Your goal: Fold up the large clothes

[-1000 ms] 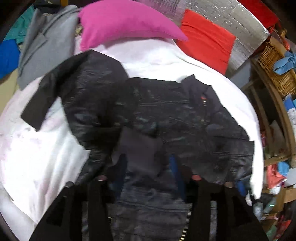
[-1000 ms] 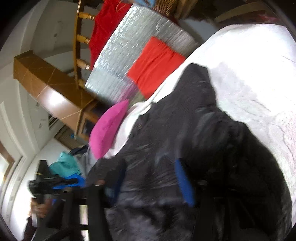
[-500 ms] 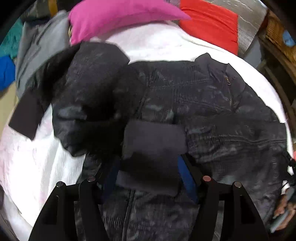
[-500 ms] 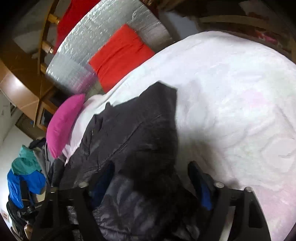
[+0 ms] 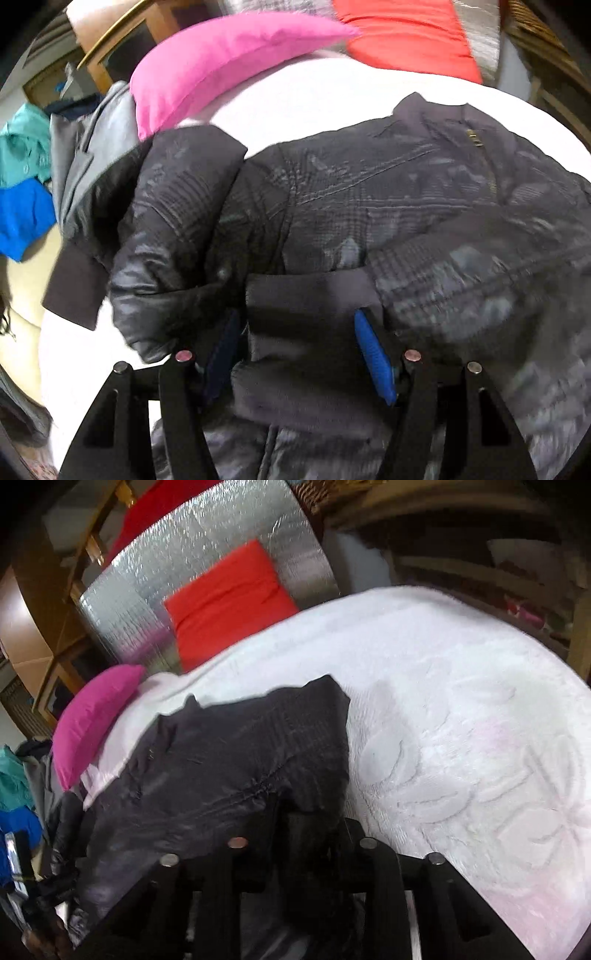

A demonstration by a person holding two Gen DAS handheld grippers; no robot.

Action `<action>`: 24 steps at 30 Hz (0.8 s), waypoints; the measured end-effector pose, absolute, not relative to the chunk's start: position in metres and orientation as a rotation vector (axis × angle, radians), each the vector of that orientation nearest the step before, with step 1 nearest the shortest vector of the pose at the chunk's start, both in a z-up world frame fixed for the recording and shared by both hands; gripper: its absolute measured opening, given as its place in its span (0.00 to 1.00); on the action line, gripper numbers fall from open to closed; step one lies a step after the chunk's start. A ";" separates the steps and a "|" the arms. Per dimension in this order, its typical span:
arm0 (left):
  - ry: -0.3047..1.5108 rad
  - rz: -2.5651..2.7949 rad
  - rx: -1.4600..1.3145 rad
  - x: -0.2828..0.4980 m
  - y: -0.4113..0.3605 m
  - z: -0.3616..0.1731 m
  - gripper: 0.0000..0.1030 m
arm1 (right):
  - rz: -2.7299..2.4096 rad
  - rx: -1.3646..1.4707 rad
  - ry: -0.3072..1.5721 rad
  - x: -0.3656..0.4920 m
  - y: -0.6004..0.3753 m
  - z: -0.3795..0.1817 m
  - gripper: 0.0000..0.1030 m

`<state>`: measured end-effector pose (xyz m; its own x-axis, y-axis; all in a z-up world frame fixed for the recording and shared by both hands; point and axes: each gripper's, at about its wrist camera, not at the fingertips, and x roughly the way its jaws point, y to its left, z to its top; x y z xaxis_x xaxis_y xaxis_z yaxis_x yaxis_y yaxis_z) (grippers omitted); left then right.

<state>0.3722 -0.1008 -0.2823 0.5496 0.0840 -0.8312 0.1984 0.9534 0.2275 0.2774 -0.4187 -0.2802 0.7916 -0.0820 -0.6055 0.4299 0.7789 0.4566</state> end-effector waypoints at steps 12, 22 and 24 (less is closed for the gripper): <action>0.813 -0.072 0.041 0.317 0.035 -0.201 0.70 | -0.041 0.581 0.523 0.249 -0.306 -0.274 0.82; 0.699 0.267 -0.060 0.331 0.167 -0.200 0.77 | -0.035 0.601 0.523 0.261 -0.293 -0.309 0.82; 0.709 0.270 -0.058 0.339 0.168 -0.207 0.77 | -0.036 0.597 0.525 0.262 -0.293 -0.311 0.82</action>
<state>0.3390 0.1679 -0.2066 0.7261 0.2256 -0.6496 -0.2645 0.9636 0.0389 0.2618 -0.2932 -0.3108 0.8685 0.1161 -0.4818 0.1813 0.8304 0.5269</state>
